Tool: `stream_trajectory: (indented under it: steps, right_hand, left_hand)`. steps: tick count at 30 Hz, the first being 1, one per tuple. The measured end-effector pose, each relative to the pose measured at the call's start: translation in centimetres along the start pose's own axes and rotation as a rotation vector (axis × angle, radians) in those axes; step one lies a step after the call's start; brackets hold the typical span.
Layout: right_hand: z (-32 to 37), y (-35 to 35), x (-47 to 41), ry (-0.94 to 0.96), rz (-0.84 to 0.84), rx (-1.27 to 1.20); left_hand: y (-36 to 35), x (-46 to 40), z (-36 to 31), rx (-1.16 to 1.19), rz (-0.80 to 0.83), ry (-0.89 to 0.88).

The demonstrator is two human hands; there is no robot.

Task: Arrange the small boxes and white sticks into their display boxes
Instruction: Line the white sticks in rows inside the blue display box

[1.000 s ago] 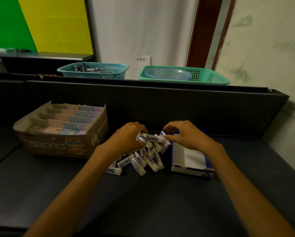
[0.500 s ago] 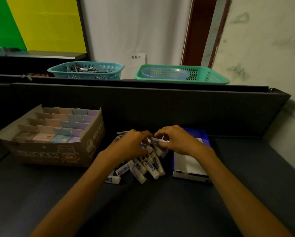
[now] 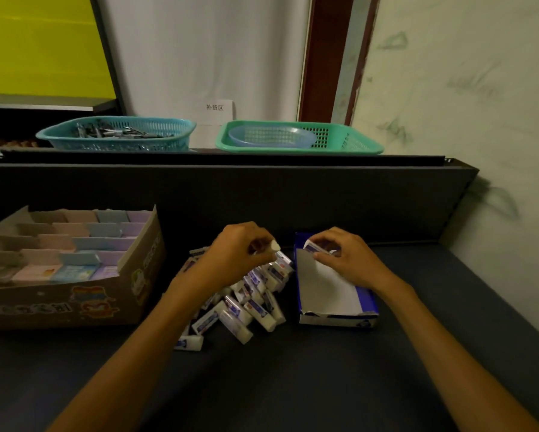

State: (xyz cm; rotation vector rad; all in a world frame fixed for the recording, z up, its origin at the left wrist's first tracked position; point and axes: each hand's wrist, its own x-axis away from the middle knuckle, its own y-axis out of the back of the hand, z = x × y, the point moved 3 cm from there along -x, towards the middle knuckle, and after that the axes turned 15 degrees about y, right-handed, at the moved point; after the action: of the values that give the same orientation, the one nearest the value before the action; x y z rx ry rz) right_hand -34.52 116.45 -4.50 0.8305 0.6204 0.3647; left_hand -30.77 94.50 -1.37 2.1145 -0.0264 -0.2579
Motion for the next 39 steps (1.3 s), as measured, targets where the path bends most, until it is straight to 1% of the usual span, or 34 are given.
stream_trajectory:
  steps: [5,7,11,13,16,20,25,29,32,36,39]
  right_hand:
    - [-1.3,0.3,1.7,-0.013,0.016,-0.066]
    - [-1.6,0.4,2.2,0.02,0.043,-0.076]
    - [-2.2,0.9,3.2,0.085,0.131,-0.044]
    - [-2.5,1.6,3.7,0.092,0.144,-0.062]
    - [-3.0,2.6,4.4,0.104,0.175,-0.1]
    - [-3.4,3.6,4.9,0.119,0.207,-0.163]
    - [-3.6,4.3,5.3,0.151,0.301,-0.225]
    - [-3.9,6.2,4.4,0.141,0.232,-0.3]
    - [-4.4,7.1,3.3,0.139,0.133,-0.296]
    - [-6.0,6.5,2.7,0.073,-0.025,-0.344]
    - [-6.9,6.0,2.5,0.035,-0.063,-0.393]
  left_hand:
    - [-1.5,-0.7,-2.4,0.182,-0.016,0.033]
    - [-2.4,-1.1,-3.4,0.262,0.018,0.07]
    - [-4.5,-1.4,-4.9,0.328,0.103,0.114]
    - [-5.5,-1.4,-5.4,0.32,0.138,0.12]
    - [-6.4,-0.9,-6.0,0.279,0.134,0.135]
    - [-6.8,0.2,-7.1,0.241,0.137,0.089]
    - [-6.5,1.3,-8.1,0.163,0.146,0.064]
    - [-4.9,0.6,-9.1,0.279,0.083,0.053]
    - [-5.1,-1.3,-9.7,0.358,0.077,0.057]
    - [-7.3,-3.9,-9.6,0.374,0.129,0.072]
    - [-8.3,-5.0,-8.8,0.335,0.133,0.095]
